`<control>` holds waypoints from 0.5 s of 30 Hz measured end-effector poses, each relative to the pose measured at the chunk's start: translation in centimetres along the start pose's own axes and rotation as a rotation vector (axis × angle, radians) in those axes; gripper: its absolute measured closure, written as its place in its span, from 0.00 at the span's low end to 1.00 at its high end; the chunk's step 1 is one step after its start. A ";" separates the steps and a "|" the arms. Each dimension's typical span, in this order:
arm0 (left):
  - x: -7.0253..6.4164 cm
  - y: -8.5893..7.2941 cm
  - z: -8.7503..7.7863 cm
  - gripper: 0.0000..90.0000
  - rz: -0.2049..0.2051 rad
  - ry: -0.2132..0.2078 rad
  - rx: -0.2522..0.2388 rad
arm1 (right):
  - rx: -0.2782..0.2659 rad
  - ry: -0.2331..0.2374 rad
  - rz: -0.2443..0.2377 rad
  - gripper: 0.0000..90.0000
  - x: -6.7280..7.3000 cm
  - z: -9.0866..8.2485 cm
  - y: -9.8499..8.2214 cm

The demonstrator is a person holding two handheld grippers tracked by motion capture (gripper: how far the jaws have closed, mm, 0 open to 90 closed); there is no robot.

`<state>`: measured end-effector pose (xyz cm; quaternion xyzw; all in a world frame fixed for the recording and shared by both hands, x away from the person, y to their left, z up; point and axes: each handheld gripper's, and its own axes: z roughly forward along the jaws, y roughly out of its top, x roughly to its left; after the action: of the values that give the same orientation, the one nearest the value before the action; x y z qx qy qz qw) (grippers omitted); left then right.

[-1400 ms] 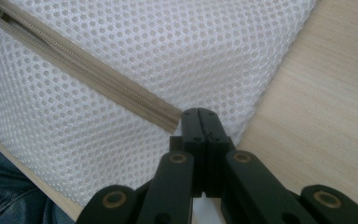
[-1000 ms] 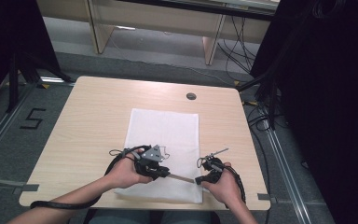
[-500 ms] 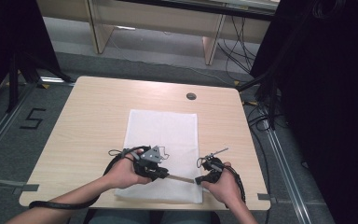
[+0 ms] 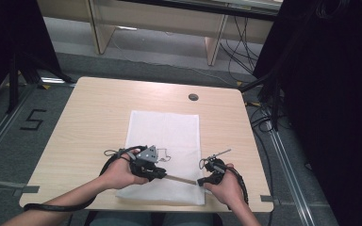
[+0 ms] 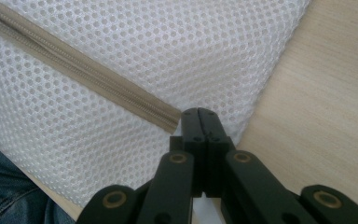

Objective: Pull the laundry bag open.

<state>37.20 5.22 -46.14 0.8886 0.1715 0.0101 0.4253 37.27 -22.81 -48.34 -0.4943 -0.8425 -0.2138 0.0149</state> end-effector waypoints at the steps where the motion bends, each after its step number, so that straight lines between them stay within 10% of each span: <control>1: 0.0 0.0 0.0 0.92 0.000 0.000 0.000 | -0.001 -0.001 -0.001 1.00 0.0 0.0 0.0; 15: 0.3 -0.4 -0.7 0.92 0.010 -0.004 -0.009 | -0.008 0.000 0.002 1.00 0.0 0.0 0.0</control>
<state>37.28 6.09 -46.00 0.8875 0.1664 0.0112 0.4296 37.24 -22.82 -48.37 -0.4951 -0.8412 -0.2170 0.0131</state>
